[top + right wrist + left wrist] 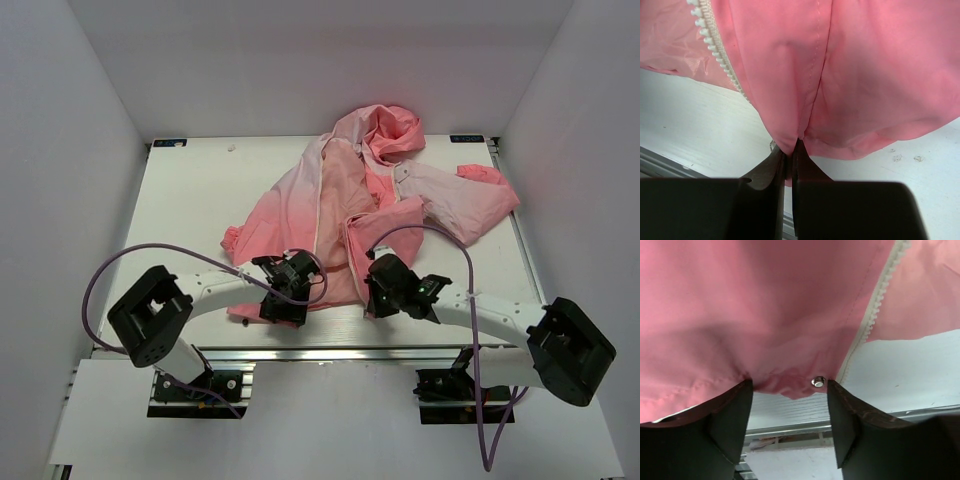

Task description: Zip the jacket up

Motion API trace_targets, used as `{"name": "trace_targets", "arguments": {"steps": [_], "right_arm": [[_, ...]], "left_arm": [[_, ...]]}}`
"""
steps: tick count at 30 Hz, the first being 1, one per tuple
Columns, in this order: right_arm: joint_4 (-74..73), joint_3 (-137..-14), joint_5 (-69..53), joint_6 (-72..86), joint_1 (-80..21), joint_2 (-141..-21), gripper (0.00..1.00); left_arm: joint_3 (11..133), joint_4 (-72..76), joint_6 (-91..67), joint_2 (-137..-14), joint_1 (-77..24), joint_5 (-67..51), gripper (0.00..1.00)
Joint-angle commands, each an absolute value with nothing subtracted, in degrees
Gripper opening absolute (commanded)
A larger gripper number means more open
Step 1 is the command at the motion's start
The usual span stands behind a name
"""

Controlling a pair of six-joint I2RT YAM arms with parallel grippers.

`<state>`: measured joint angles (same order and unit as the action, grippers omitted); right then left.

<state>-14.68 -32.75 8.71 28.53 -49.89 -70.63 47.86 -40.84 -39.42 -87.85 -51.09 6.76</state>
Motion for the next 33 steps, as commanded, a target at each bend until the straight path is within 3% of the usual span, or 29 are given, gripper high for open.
{"name": "trace_targets", "arguments": {"steps": [1,8,14,24,33], "right_arm": [[-15.1,-31.8,10.3,29.9,-49.7,-69.1,0.00],[-16.0,-31.6,11.0,30.0,-49.7,-67.8,0.00],[-14.8,-30.9,9.4,29.3,-49.7,-65.5,0.00],[-3.6,-29.5,0.6,24.5,-49.0,-59.6,0.00],[13.3,-29.6,-11.7,22.0,-44.5,-54.1,0.00]], "left_arm": [[48.5,-40.5,-43.8,-90.3,-52.4,10.3,0.69],[49.0,-39.7,-45.0,-94.9,-53.7,11.3,0.46],[49.7,-39.8,-44.8,-95.4,-54.3,11.5,0.01],[50.2,-37.1,-43.0,-81.7,-54.3,12.2,0.00],[48.6,-18.8,-40.1,-61.4,-54.3,11.8,0.00]]}}
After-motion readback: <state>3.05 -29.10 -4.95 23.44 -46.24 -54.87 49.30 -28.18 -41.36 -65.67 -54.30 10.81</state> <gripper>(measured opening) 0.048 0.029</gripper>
